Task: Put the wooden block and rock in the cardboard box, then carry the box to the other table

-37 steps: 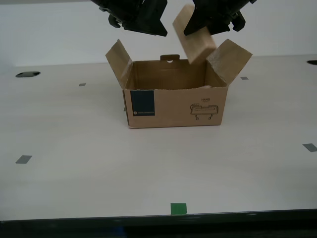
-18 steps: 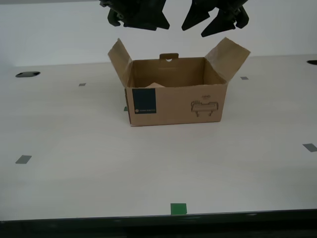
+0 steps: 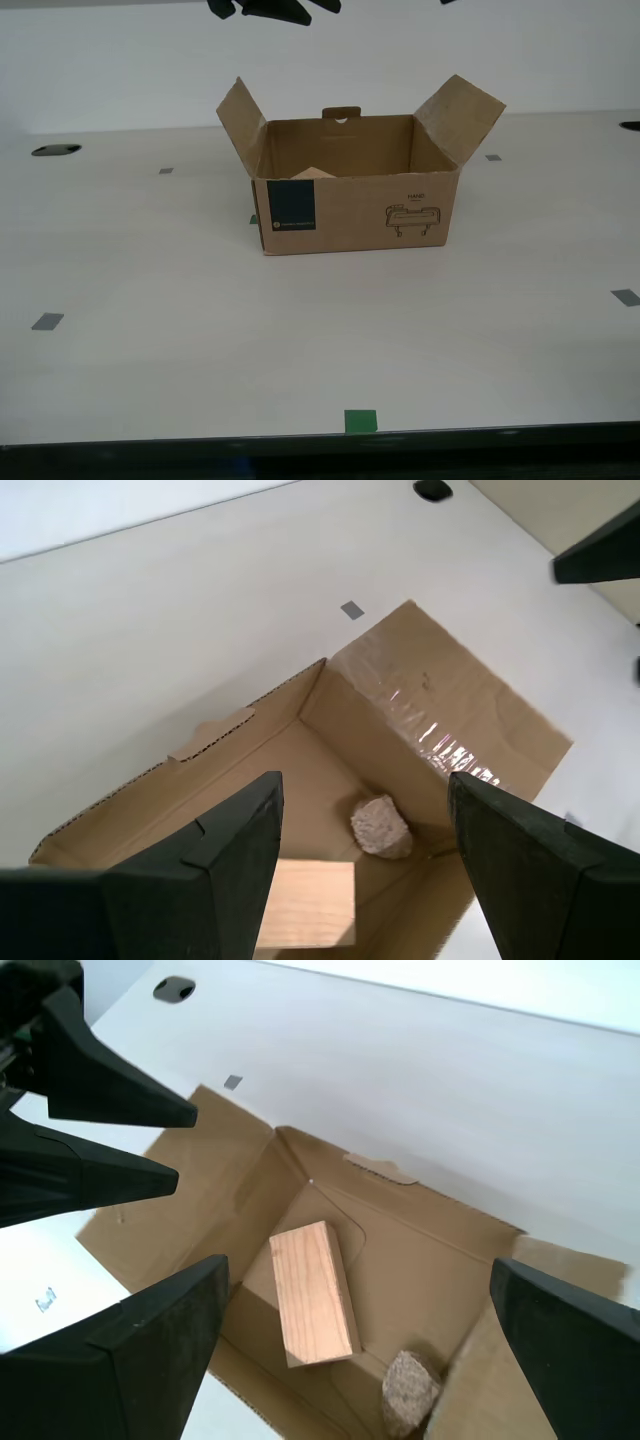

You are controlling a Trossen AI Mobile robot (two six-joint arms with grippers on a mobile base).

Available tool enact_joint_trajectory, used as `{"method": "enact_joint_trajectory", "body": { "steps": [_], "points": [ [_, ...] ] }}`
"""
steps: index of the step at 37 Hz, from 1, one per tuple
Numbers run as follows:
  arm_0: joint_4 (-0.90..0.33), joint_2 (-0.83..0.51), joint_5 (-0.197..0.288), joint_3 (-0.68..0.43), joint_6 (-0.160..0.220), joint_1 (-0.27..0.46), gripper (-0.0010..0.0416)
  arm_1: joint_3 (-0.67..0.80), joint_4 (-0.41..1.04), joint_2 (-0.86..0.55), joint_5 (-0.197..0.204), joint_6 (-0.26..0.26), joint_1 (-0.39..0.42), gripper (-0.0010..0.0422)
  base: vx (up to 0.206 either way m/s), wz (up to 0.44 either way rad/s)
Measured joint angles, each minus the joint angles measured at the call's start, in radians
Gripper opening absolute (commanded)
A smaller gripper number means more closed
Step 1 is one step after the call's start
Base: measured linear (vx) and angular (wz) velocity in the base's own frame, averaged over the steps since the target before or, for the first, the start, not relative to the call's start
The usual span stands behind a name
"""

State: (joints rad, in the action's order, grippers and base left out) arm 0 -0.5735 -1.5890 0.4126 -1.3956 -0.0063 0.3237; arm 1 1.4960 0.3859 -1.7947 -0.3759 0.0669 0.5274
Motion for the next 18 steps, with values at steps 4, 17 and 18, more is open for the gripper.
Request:
{"method": "enact_joint_trajectory", "body": {
  "steps": [4,17,18],
  "points": [
    [-0.101,0.001,-0.02,-0.082,0.0,-0.016,0.0359,0.065,0.101,0.0,0.0,0.012,-0.005,0.022,0.0,0.0],
    [-0.343,0.001,-0.157,-0.283,0.0,-0.052,0.0387,0.292,0.365,0.001,0.0,0.034,-0.059,0.022,0.0,0.0],
    [-0.355,0.001,-0.165,-0.292,0.0,-0.055,0.0387,0.302,0.37,0.001,0.0,0.04,-0.064,0.022,0.0,0.0]
  ]
}}
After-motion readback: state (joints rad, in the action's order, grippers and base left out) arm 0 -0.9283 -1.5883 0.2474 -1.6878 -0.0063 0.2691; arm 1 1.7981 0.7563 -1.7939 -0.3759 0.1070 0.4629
